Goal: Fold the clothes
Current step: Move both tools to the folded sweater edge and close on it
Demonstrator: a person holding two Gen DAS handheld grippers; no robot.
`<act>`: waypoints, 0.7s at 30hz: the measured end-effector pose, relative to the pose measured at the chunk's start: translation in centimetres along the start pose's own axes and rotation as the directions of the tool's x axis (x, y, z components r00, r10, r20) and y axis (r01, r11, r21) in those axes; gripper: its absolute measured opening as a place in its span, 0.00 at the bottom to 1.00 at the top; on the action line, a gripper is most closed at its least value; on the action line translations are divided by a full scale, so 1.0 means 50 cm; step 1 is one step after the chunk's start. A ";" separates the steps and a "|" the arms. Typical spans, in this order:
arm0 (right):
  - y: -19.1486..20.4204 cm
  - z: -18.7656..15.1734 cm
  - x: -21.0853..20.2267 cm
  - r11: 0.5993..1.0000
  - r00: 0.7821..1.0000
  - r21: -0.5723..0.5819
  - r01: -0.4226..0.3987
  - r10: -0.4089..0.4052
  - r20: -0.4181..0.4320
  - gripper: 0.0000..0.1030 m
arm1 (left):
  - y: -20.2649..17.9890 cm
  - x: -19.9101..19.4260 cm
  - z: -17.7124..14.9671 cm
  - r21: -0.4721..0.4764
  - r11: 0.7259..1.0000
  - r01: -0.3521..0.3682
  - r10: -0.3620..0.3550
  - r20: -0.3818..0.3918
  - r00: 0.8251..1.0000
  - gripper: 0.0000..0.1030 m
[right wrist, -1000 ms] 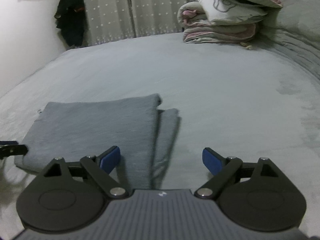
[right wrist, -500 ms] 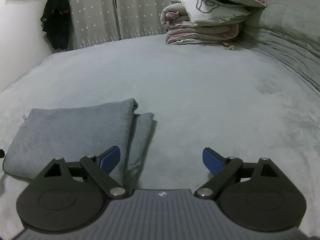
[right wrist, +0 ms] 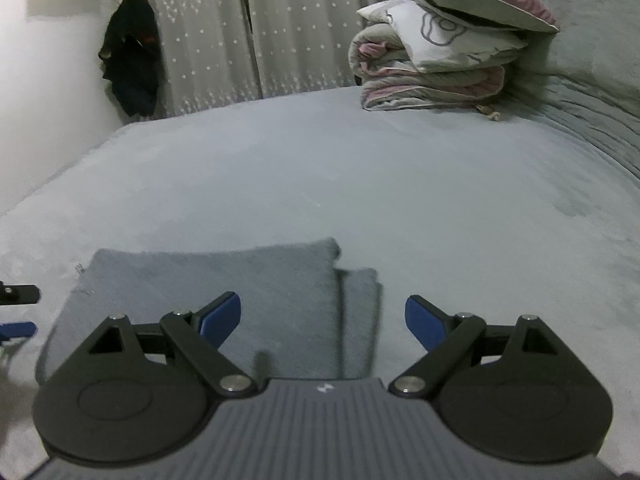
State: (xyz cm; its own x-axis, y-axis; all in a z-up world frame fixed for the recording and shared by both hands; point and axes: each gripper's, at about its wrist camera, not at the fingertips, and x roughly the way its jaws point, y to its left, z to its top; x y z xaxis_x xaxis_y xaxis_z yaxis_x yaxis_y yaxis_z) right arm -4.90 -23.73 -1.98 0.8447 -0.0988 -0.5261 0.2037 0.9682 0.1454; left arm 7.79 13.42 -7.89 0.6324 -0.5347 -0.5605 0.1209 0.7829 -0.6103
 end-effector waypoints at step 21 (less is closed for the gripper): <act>0.102 0.024 0.076 0.991 0.990 -0.024 -0.134 0.133 -0.036 0.76 | -0.051 0.073 -0.028 -0.016 0.999 0.038 -0.038 -0.039 0.998 0.68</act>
State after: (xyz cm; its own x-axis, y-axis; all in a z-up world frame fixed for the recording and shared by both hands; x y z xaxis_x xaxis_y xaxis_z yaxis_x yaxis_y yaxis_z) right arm -0.07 -19.47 -2.21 0.8462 0.0393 -0.5315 0.0768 0.9779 0.1945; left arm 8.75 9.04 -9.17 0.5967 -0.5763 -0.5584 0.1326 0.7571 -0.6397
